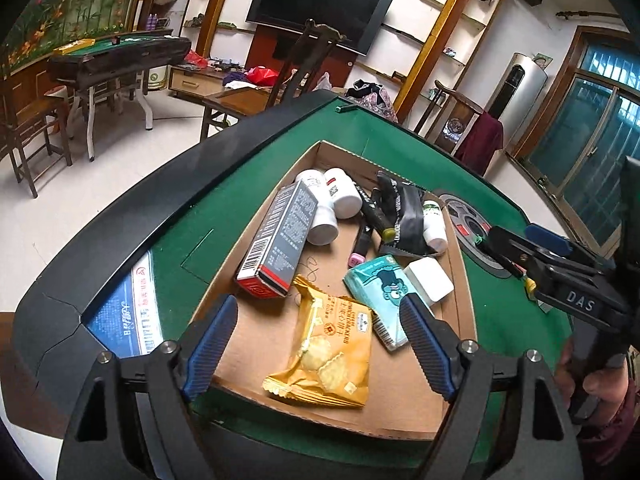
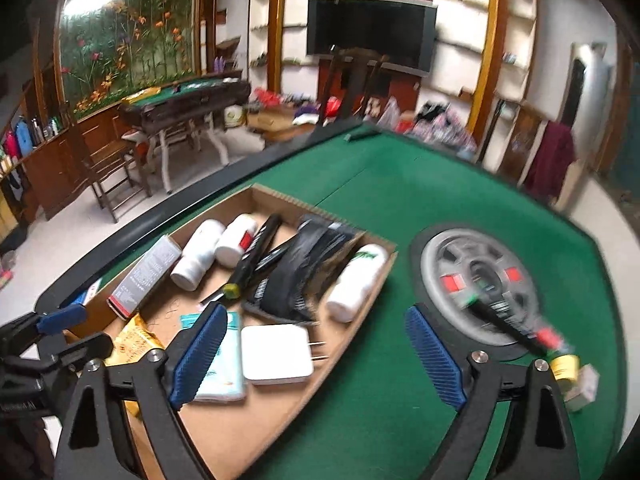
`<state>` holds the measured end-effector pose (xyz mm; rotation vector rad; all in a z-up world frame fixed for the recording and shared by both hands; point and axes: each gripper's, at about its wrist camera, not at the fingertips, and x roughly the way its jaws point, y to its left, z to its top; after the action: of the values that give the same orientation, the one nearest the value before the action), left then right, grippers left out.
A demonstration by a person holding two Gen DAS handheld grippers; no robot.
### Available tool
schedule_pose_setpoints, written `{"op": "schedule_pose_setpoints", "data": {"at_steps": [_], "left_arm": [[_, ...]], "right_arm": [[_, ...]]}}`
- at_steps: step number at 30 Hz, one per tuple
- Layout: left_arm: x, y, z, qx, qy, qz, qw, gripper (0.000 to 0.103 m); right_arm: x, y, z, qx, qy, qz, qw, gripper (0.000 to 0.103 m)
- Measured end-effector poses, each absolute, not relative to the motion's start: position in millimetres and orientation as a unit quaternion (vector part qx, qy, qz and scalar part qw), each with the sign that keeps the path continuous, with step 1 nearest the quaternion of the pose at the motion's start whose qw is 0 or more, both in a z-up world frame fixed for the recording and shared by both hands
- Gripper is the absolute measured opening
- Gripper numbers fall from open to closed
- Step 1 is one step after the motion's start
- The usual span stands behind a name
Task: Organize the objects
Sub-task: 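Carry the cracker bag and white adapter to the tray and release both, then move both grippers back from the tray to the table items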
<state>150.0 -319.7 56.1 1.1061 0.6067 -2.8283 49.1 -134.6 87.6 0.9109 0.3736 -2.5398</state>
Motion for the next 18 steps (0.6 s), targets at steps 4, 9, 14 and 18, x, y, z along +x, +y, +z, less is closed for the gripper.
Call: {"op": "schedule_pose_setpoints", "data": {"at_steps": [4, 9, 14, 18], "left_arm": [[150.1, -310.1, 61.2, 0.357, 0.192, -0.914, 0.015, 0.083], [148.5, -290.8, 69.4, 0.357, 0.177, -0.917, -0.006, 0.083], [146.0, -269.8, 74.7, 0.36, 0.158, -0.919, -0.018, 0.083], [141.7, -252.3, 76.5, 0.366, 0.145, -0.919, -0.028, 0.083]], "right_arm": [[53.2, -120.6, 94.5, 0.314, 0.137, -0.918, 0.198, 0.096], [52.0, -99.9, 96.3, 0.308, 0.136, -0.924, 0.183, 0.097], [45.7, -76.2, 93.1, 0.315, 0.117, -0.927, 0.169, 0.097], [38.8, -51.8, 88.2, 0.328, 0.094, -0.927, 0.157, 0.097]]}}
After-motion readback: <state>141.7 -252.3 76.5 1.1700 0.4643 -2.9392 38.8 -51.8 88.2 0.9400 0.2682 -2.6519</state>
